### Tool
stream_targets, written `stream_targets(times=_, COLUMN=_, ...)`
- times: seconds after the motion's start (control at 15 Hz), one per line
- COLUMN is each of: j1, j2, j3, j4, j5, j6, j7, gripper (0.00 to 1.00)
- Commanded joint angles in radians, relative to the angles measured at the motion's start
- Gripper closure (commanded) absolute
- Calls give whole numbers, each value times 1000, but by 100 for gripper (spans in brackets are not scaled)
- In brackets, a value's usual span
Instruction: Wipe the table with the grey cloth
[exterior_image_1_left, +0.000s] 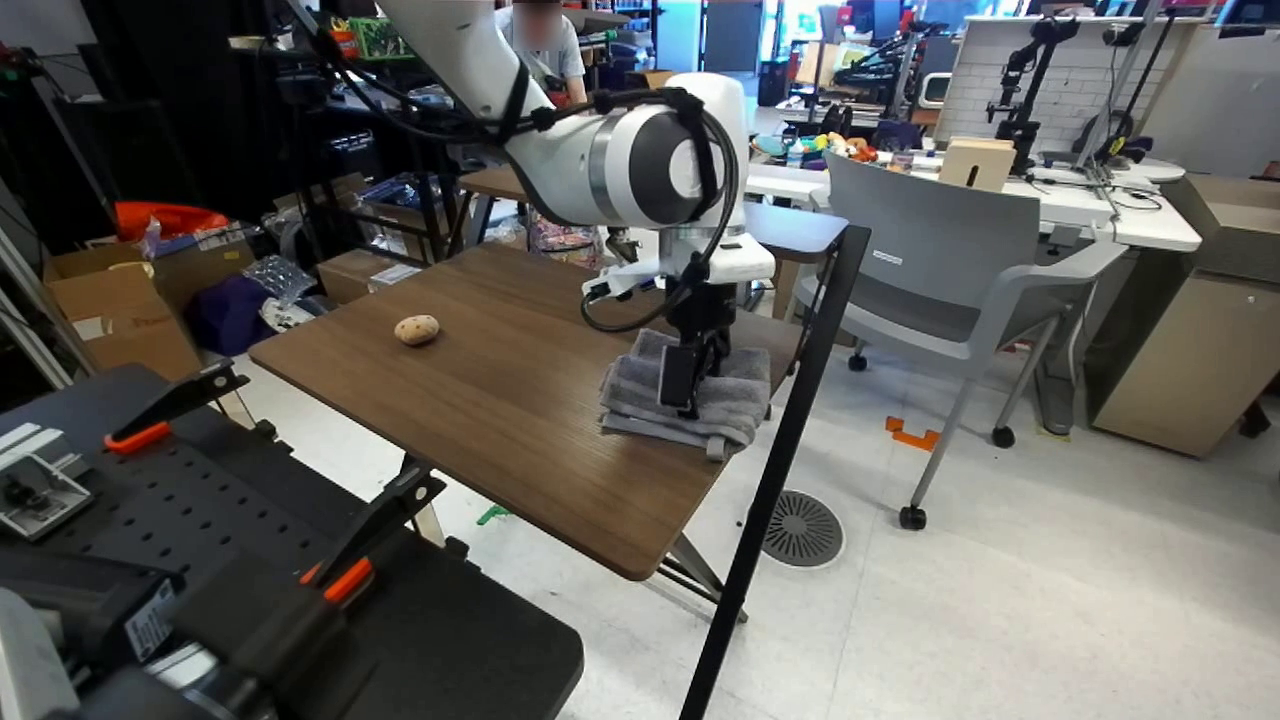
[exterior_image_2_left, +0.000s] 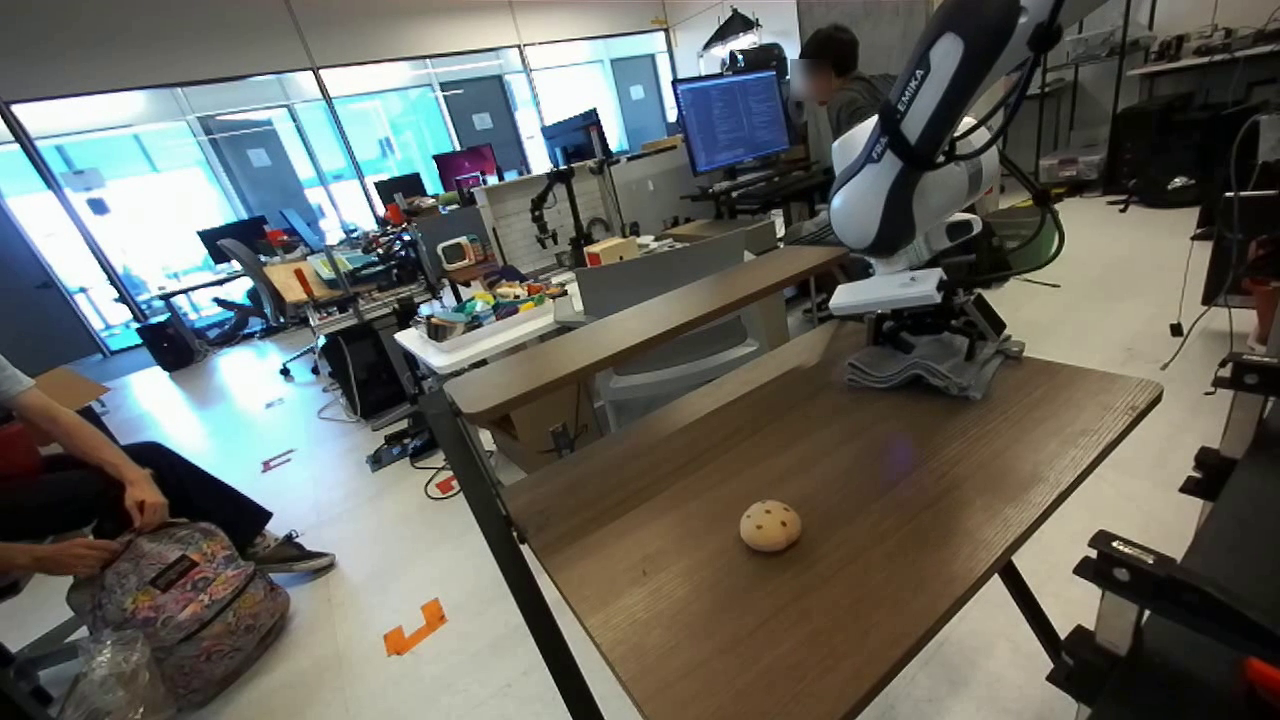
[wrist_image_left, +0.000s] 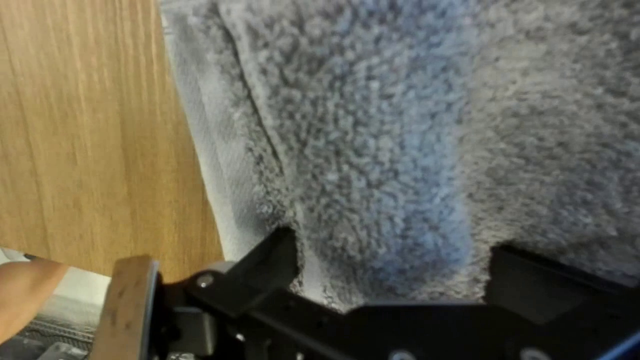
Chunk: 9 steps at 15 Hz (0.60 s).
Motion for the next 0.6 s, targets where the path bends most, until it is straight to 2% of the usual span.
stream_targets(times=0.0, j1=55, j2=-86, j3=29, j4=-244, j5=-48, j6=157, j7=-109, gripper=0)
stream_targets(times=0.4, j1=158, j2=-224, j3=58, j4=-527, j5=-39, j6=291, j7=-294, gripper=0)
stream_targets(times=0.53, j1=188, j2=-233, j3=90, j4=-581, j5=-26, j6=346, j7=-347, gripper=0)
